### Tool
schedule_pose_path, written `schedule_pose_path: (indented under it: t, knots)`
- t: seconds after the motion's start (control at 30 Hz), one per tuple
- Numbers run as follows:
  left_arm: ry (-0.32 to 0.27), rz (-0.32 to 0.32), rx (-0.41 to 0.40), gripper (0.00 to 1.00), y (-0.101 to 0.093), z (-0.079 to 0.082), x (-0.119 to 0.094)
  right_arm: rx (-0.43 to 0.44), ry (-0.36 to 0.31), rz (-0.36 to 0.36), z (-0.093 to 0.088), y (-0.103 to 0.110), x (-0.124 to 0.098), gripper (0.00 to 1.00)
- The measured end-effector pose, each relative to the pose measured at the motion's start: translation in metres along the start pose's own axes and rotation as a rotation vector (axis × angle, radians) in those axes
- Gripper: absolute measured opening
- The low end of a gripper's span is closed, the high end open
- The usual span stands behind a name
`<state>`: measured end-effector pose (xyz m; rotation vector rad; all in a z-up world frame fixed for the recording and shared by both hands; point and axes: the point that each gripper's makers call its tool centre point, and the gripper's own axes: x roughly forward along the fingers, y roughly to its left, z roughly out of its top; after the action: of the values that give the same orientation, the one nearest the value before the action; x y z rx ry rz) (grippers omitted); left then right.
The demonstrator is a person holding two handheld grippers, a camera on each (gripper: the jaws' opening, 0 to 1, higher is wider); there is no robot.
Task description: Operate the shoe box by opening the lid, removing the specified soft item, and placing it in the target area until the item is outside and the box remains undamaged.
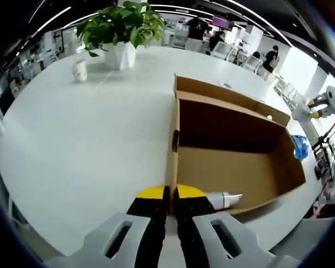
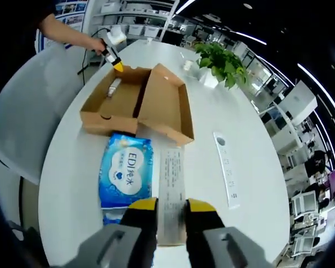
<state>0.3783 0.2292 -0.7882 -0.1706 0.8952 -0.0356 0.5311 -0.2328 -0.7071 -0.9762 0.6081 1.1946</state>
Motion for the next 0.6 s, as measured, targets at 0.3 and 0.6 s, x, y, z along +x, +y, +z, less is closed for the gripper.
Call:
schedule_pose_path:
  t: [0.3,0.6]
  knots:
    - [0.002,0.004,0.001,0.02,-0.001,0.001,-0.001,0.034,0.027,0.014,-0.029,-0.003,0.011,0.15]
    - [0.003,0.008,-0.003,0.02,0.004,0.002,0.003,0.031,0.059,0.035,-0.049,-0.005,0.022,0.15]
